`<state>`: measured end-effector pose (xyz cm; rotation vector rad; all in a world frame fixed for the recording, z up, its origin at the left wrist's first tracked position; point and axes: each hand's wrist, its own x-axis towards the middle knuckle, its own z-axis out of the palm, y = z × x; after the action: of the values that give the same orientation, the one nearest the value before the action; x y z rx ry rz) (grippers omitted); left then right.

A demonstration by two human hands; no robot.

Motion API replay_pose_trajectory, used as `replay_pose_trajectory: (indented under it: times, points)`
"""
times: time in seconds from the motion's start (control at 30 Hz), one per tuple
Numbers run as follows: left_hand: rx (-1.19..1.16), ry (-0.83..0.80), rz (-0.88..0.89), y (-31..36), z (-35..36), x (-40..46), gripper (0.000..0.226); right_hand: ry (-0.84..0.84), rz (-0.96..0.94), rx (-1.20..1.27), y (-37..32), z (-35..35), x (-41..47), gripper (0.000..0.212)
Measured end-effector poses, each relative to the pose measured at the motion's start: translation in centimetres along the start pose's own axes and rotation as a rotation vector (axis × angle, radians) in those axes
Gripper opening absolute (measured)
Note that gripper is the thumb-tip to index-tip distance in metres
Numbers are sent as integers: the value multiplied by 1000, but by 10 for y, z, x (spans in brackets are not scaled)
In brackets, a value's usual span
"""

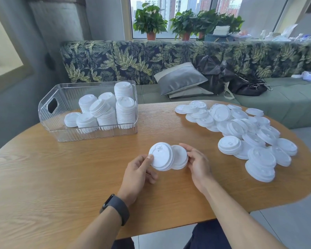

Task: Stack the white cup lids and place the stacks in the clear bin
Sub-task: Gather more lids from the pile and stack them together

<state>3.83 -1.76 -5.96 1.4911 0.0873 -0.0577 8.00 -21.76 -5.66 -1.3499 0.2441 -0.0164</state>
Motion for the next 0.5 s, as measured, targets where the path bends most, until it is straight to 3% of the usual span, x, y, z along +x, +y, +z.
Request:
replay_pose_trajectory:
  times: [0.3,0.5]
  points:
    - [40,-46,20,3,5,-2,28,-189,32,-72,-6,3,-7,37]
    - [11,-9,15,2,5,0,27,-157,43,-68,-5,5,-7,26]
